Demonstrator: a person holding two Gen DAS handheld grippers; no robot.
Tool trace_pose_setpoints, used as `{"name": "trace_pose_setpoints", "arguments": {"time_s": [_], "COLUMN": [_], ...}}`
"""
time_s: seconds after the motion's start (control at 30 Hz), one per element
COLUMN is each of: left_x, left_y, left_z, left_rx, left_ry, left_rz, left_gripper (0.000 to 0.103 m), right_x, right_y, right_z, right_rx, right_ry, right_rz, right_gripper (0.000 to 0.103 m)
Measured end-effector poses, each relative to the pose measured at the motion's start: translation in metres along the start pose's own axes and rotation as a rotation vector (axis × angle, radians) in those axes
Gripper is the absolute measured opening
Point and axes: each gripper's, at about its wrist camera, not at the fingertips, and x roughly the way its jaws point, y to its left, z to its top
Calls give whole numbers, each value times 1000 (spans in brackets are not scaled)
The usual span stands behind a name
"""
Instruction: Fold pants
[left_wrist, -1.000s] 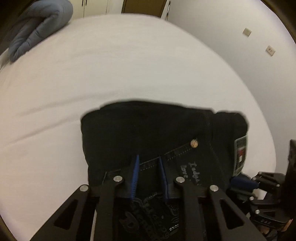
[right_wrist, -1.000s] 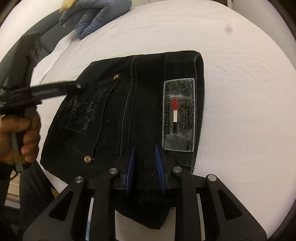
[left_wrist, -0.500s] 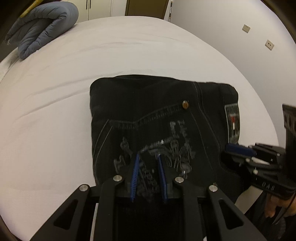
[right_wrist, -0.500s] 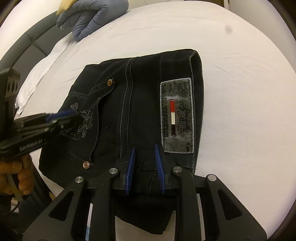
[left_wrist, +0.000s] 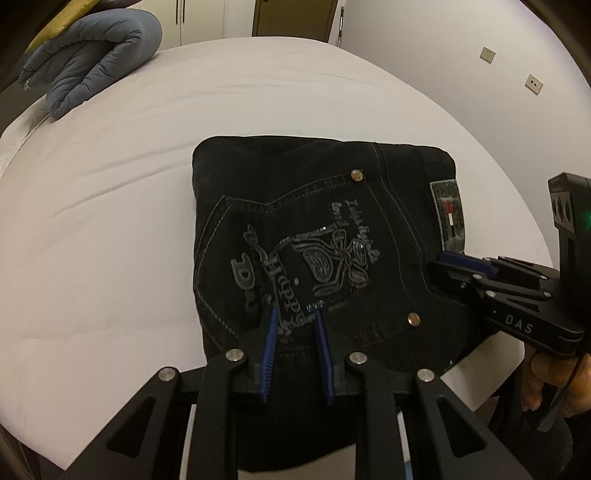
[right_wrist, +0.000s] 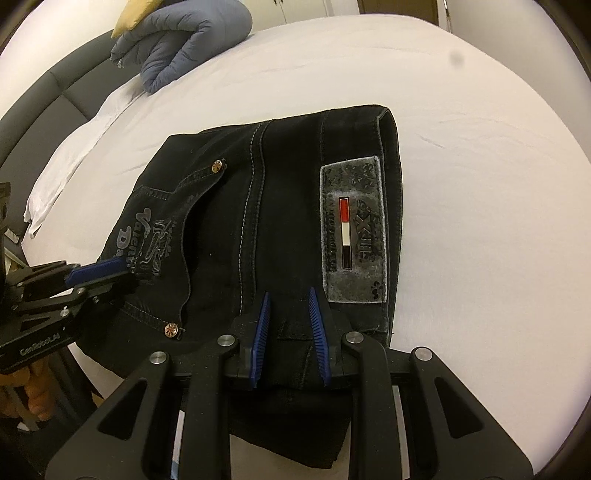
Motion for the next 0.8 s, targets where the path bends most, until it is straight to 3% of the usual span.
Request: {"name": "trace_pose_setpoints", "arguments": {"time_s": [0.2, 0.37, 0.7, 0.77, 0.8], "left_x": [-6, 3, 0, -15, -27], "left_y": [-34, -50, -35, -34, -32], "left_z": [-27, -38, -41, -37, -34], "left_rx": [72, 90, 31, 23, 13], "left_ry": [-43, -76, -115, -121, -151], "left_rz": [92, 120, 31, 4, 11], "left_gripper": [22, 22, 24, 40, 64], "right_x": [-5, -8, -16, -30, -39], "right_y": [6, 10, 27, 23, 17], "right_z": [-10, -16, -34, -34, -33], "right_rx": [-15, -25, -64, -10, 46], "right_ry": [-37, -62, -146, -138, -149], "right_rz": [-29, -47, -92, -56, -28], "right_gripper": [22, 22, 22, 23, 23]}}
